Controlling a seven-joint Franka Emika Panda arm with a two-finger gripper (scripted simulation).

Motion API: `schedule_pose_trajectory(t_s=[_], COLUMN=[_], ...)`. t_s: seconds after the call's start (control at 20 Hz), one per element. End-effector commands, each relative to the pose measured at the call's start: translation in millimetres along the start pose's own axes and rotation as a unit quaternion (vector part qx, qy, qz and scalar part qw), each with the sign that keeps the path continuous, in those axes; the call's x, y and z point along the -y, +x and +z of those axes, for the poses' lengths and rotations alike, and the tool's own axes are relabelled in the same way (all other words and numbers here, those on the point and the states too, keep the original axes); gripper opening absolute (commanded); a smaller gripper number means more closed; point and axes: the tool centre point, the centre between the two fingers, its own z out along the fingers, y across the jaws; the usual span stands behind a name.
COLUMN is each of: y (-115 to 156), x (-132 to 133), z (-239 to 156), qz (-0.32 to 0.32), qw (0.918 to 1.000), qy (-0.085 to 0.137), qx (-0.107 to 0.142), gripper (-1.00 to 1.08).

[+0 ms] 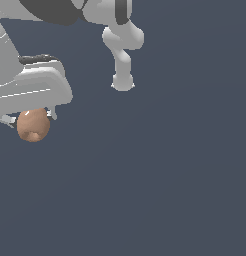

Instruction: Pick up the object and move it to a goal position.

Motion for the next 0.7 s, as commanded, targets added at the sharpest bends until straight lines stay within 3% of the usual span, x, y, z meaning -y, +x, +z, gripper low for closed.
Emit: schedule_pose_trajectory(t_s=[0.0,0.65], y=[0.4,1.2], x=[-2.5,-6.9], z=[-4.1,-10.2], qz=[0.0,0.0], qw=[1.0,1.0], qy=[0.0,0.0], qx=[0.0,0.0], gripper=[-1.0,-1.0])
